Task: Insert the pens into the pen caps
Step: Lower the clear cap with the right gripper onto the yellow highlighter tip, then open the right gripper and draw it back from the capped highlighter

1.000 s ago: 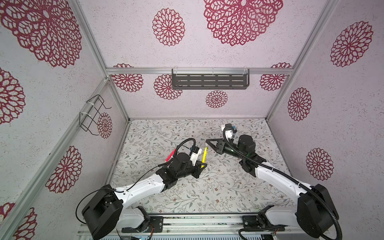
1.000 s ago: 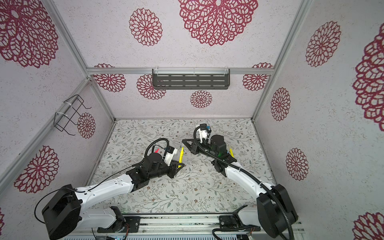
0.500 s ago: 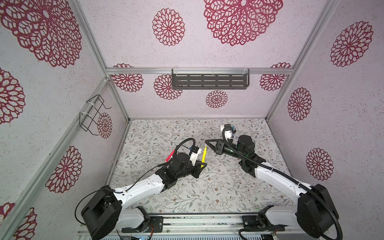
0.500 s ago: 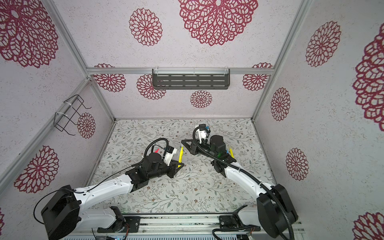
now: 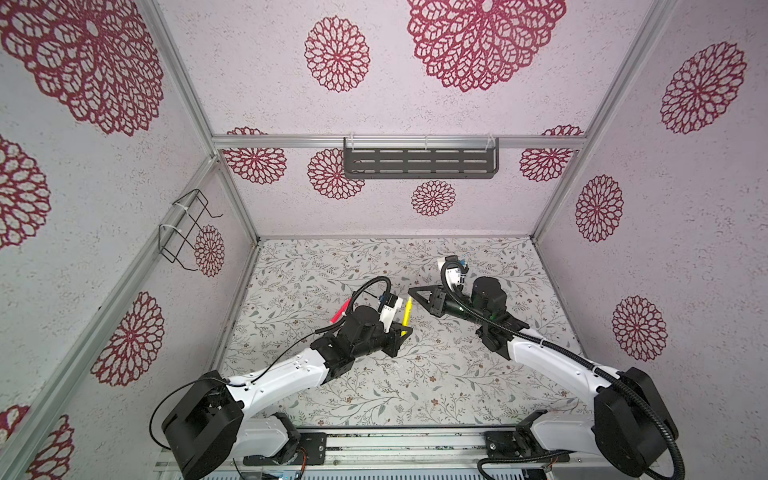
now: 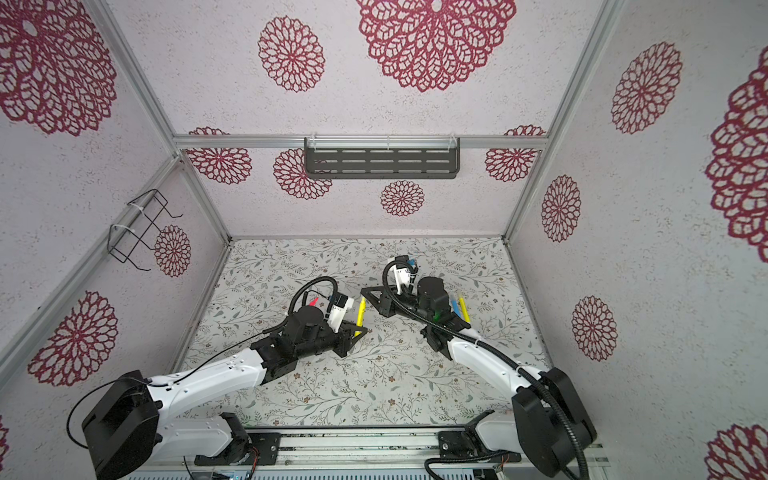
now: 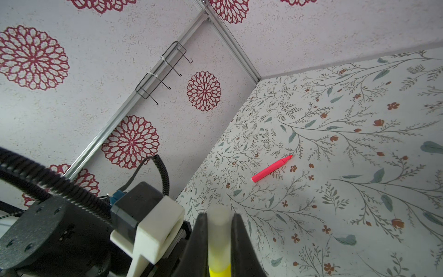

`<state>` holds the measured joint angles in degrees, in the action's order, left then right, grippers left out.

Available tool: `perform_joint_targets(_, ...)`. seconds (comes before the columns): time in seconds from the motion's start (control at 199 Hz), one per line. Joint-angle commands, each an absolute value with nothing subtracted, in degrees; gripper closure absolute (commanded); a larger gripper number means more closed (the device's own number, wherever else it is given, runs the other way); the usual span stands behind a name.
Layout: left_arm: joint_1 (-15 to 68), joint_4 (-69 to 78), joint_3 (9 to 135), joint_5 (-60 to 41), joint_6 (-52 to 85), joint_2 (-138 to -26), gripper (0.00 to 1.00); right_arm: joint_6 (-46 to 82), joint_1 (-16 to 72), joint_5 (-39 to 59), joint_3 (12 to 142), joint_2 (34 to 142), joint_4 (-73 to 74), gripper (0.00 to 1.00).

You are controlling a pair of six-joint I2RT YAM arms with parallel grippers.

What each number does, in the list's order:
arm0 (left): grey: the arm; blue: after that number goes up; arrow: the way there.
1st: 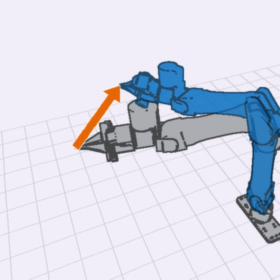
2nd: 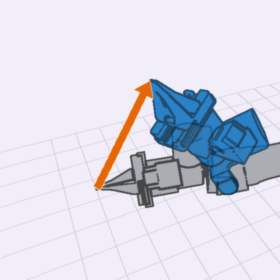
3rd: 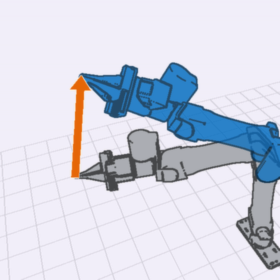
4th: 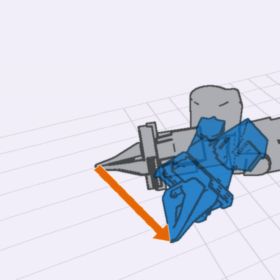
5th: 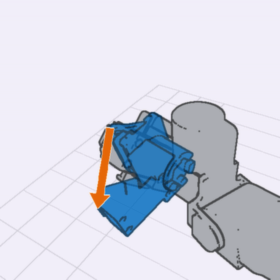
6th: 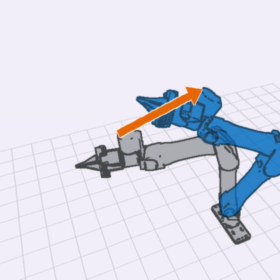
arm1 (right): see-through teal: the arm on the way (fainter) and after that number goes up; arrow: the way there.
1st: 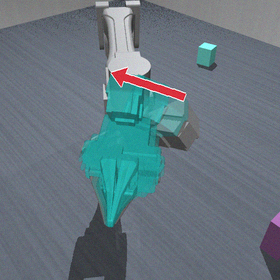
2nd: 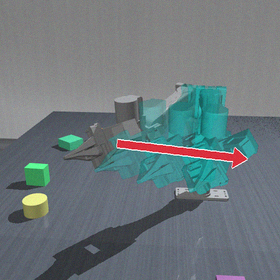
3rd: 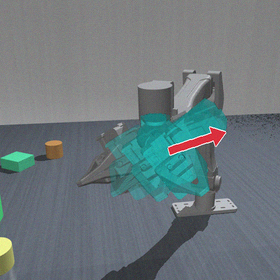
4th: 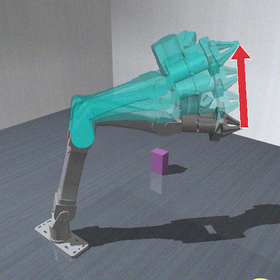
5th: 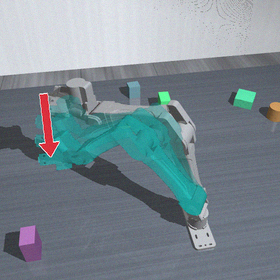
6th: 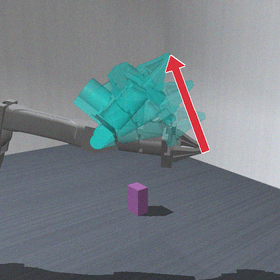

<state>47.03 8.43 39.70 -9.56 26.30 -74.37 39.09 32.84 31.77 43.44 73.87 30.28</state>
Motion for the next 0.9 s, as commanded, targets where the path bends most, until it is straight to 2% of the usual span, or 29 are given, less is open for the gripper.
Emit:
perform_joint_targets(0.0,47.6,10.9,39.8,-8.8,25.1,-72.2,1.00,36.7,34.3,34.6,42.4,71.2,32.5,1.00)
perform_joint_targets(0.497,46.2,18.8,35.7,-15.0,26.0,-65.3,1.00,37.3,34.9,47.0,40.7,67.9,39.5,1.00)
perform_joint_targets(0.898,45.4,19.2,37.0,-18.9,26.5,-63.3,1.00,31.3,36.5,49.4,40.6,64.2,33.2,1.00)
